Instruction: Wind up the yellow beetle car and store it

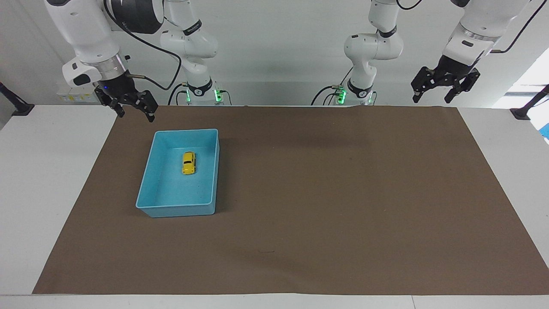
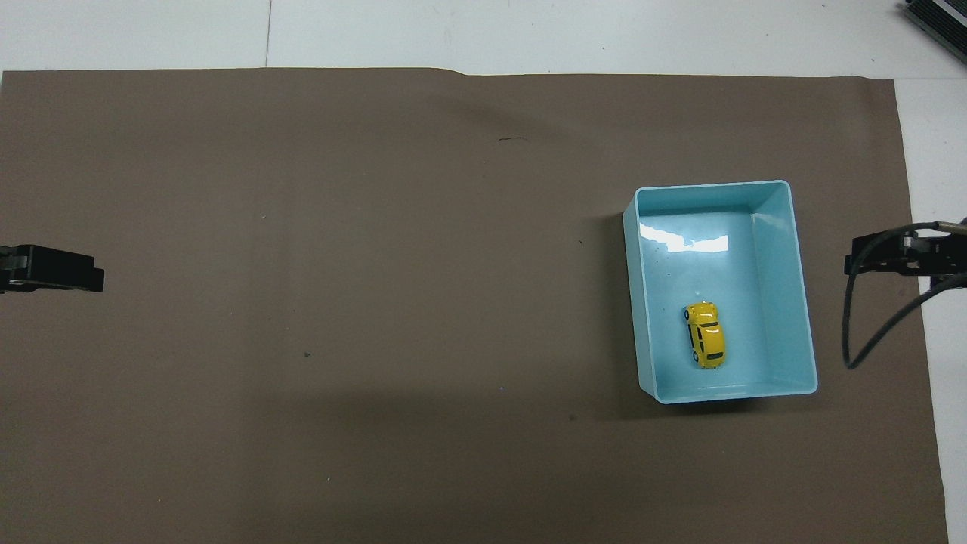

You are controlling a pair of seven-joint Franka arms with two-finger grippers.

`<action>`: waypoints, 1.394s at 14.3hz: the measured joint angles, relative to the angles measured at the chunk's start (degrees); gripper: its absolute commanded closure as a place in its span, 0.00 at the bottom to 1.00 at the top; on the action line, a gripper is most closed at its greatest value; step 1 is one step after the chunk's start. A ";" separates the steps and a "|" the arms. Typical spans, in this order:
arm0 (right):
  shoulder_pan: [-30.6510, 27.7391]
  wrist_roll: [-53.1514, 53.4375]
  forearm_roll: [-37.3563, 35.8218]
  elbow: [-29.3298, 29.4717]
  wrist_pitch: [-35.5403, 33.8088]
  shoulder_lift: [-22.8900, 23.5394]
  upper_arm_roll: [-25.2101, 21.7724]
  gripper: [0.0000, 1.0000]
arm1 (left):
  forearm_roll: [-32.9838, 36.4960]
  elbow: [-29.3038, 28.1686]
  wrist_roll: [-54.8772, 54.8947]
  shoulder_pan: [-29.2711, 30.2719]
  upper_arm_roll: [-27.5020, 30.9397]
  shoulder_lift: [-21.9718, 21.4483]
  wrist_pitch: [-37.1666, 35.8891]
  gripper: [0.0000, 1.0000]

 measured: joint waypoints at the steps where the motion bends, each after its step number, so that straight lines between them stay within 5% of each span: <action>1: -0.44 0.00 0.00 1.17 -1.19 0.11 -0.04 0.00 | 0.00 0.00 0.00 0.00 0.00 0.00 0.00 0.00; 6: 1.28 0.00 -0.01 5.65 -6.08 0.67 -0.80 0.00 | 0.00 0.00 0.00 0.00 0.00 0.00 0.00 0.00; 11: 6.94 0.00 -0.09 8.70 -8.62 1.30 -6.88 0.00 | 0.00 0.00 0.00 0.00 0.00 0.00 0.00 0.00; 20: 7.40 0.00 -0.08 8.66 -8.46 1.40 -7.18 0.00 | 0.00 0.00 0.01 0.00 0.00 0.00 0.00 0.00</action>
